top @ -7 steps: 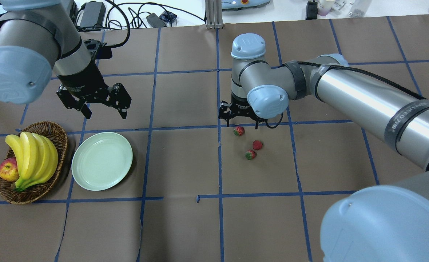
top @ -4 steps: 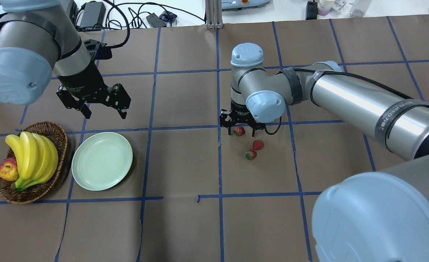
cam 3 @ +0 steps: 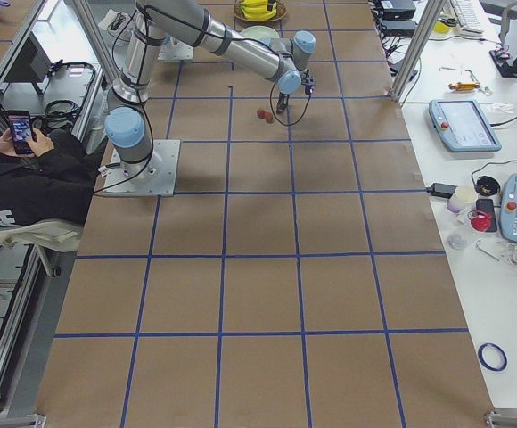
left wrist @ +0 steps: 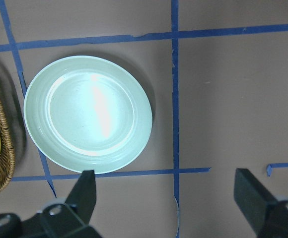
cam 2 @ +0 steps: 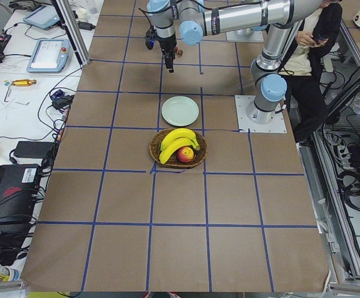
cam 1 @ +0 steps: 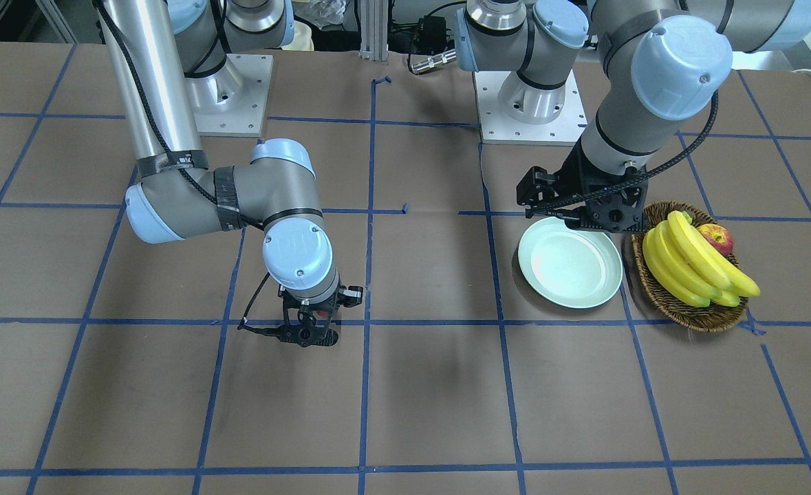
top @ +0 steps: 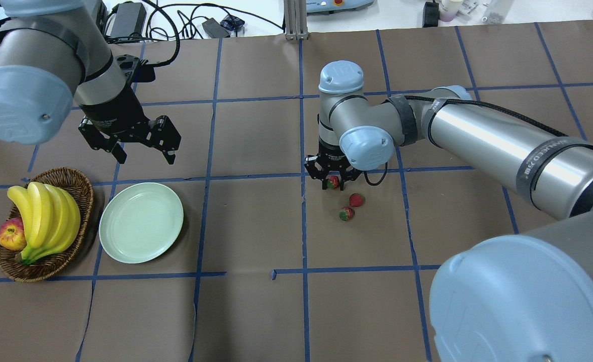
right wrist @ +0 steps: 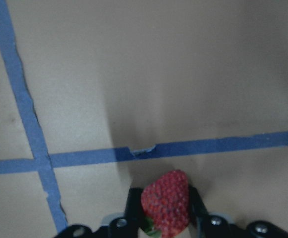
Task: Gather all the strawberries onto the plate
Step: 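Carry the strawberry toward the plate and lower it onto the table, then open the right gripper and move it back to the other strawberries, then close the right gripper on a second strawberry and lift it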
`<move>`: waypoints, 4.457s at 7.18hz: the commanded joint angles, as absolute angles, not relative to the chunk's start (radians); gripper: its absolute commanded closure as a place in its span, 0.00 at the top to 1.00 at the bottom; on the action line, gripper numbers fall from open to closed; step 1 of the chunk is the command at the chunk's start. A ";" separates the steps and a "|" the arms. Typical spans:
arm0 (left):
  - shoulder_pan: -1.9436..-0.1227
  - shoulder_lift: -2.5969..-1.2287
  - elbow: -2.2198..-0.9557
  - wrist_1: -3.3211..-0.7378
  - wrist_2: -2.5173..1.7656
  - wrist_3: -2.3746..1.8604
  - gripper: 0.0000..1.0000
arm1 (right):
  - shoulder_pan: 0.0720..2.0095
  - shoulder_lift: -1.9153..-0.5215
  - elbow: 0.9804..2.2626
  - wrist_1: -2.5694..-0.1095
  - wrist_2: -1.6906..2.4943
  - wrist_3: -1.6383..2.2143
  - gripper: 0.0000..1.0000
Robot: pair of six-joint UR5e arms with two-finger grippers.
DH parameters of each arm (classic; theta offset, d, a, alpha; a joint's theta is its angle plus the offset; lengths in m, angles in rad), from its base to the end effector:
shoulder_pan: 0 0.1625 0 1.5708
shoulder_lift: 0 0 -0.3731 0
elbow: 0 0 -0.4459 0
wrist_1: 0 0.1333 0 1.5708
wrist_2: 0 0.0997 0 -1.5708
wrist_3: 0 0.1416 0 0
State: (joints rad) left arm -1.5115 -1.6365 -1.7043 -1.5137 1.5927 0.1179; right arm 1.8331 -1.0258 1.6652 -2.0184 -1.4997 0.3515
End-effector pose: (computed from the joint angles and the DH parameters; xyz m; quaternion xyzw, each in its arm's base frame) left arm -0.0980 -0.5470 0.2923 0.0300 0.9970 0.0717 0.0046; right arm 0.2998 -0.5637 0.0578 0.0478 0.9936 0.1019 0.0048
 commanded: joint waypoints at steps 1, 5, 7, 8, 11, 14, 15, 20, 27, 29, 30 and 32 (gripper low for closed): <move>-1.511 -1.637 -1.703 -1.513 1.594 0.124 1.00 | 1.833 -1.052 1.631 -2.014 -1.511 0.351 0.00; -1.467 -1.634 -1.690 -1.513 1.641 0.189 1.00 | 1.954 -1.071 1.603 -2.014 -1.500 0.368 0.00; -1.451 -1.637 -1.698 -1.485 1.640 0.193 1.00 | 2.008 -1.031 1.603 -2.020 -1.470 0.356 0.00; -1.451 -1.637 -1.701 -1.485 1.640 0.192 1.00 | 2.016 -1.017 1.605 -2.020 -1.433 0.348 0.00; -1.451 -1.640 -1.710 -1.486 1.637 0.195 1.00 | 2.019 -1.011 1.620 -2.016 -1.372 0.328 0.47; -1.451 -1.640 -1.713 -1.486 1.637 0.195 1.00 | 2.019 -1.009 1.617 -2.019 -1.371 0.313 0.97; -1.451 -1.640 -1.713 -1.485 1.635 0.195 1.00 | 2.017 -1.022 1.603 -2.014 -1.390 0.299 1.00; -1.460 -1.641 -1.712 -1.485 1.632 0.172 1.00 | 1.849 -1.192 1.624 -1.861 -1.580 0.176 1.00; -1.468 -1.643 -1.712 -1.485 1.628 0.172 1.00 | 1.795 -1.164 1.821 -1.925 -1.562 0.383 1.00; -1.466 -1.643 -1.712 -1.485 1.628 0.173 1.00 | 1.793 -1.138 1.825 -1.971 -1.563 0.390 0.99; -1.468 -1.643 -1.712 -1.486 1.628 0.173 1.00 | 1.786 -1.137 1.825 -1.976 -1.562 0.391 0.84; -1.467 -1.643 -1.712 -1.486 1.628 0.175 1.00 | 1.775 -1.137 1.827 -1.977 -1.563 0.390 0.35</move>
